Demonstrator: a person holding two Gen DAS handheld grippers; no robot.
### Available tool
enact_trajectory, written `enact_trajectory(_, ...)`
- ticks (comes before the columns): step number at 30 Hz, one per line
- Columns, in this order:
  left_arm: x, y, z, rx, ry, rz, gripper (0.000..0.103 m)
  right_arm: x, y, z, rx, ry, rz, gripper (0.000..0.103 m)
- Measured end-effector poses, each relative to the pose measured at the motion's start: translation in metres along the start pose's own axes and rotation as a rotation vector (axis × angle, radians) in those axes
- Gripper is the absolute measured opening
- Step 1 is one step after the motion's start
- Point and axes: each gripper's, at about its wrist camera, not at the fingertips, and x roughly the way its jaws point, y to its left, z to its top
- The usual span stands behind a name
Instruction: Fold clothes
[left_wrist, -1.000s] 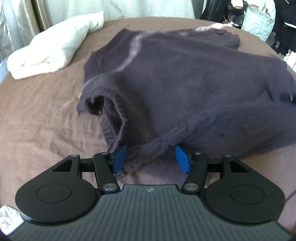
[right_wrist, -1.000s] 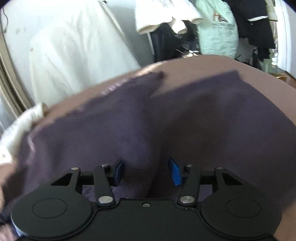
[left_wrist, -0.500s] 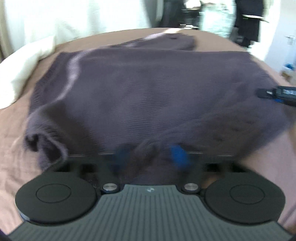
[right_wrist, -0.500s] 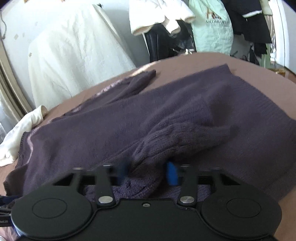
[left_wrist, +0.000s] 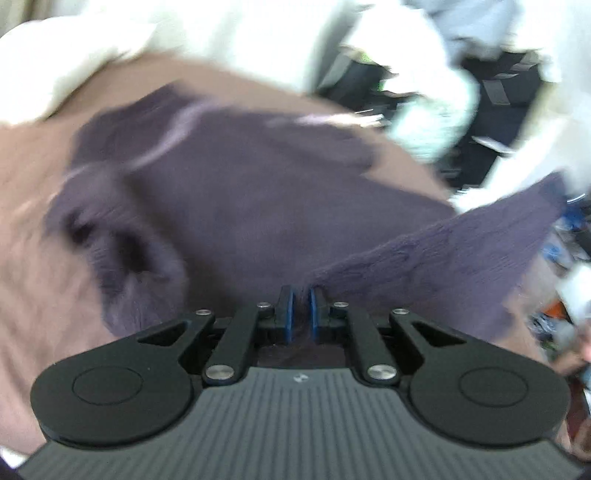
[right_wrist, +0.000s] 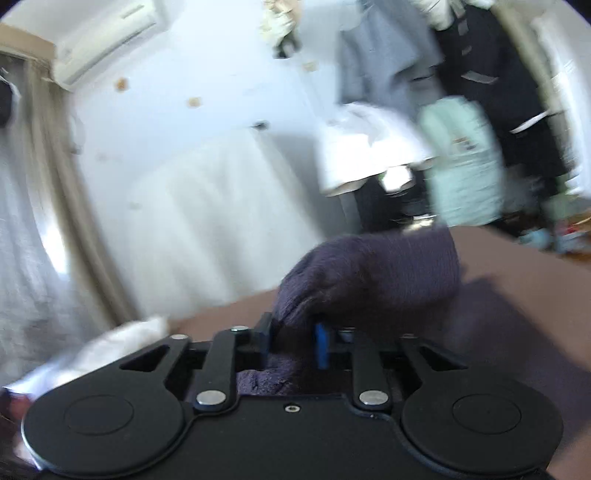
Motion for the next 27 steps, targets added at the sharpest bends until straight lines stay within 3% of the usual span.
enact_trajectory(2,0.014,0.002,-0.001,0.029,0.020,0.149,0.009,0.039,0.003,0.000,-0.019,0.062,0.044,0.034)
enact_trajectory(3,0.019,0.002,-0.001,0.038,0.027,0.190,0.011,0.064,0.004,-0.006,-0.061,0.091,0.021,0.037)
enact_trajectory(6,0.023,0.006,-0.002,0.034,0.023,0.261,0.024,0.115,-0.003,-0.033,-0.104,0.229,-0.229,0.040)
enact_trajectory(9,0.013,0.016,0.001,-0.013,-0.006,0.296,0.027,0.115,-0.039,-0.055,0.081,0.303,-0.216,0.041)
enact_trajectory(11,0.003,0.027,0.004,-0.086,-0.021,0.298,0.027,0.100,-0.062,-0.068,0.137,0.308,-0.201,0.051)
enact_trajectory(14,-0.008,0.046,0.006,-0.195,-0.001,0.320,0.027,0.074,-0.088,-0.081,0.097,0.359,-0.284,0.053)
enact_trajectory(17,-0.014,0.060,0.006,-0.253,0.020,0.426,0.027,0.044,-0.119,-0.084,0.148,0.360,-0.283,0.056)
enact_trajectory(18,-0.019,0.064,0.006,-0.277,0.008,0.450,0.030,0.036,-0.126,-0.085,0.174,0.358,-0.278,0.058)
enact_trajectory(20,-0.027,0.073,0.005,-0.328,-0.016,0.496,0.045,0.030,-0.136,-0.085,0.205,0.351,-0.256,0.059)
enact_trajectory(23,-0.037,0.091,0.002,-0.440,-0.061,0.492,0.047,0.042,-0.133,-0.087,0.219,0.348,-0.192,0.061)
enact_trajectory(27,-0.044,0.112,-0.006,-0.595,-0.132,0.340,0.047,0.093,-0.119,-0.091,0.261,0.412,-0.064,0.066)
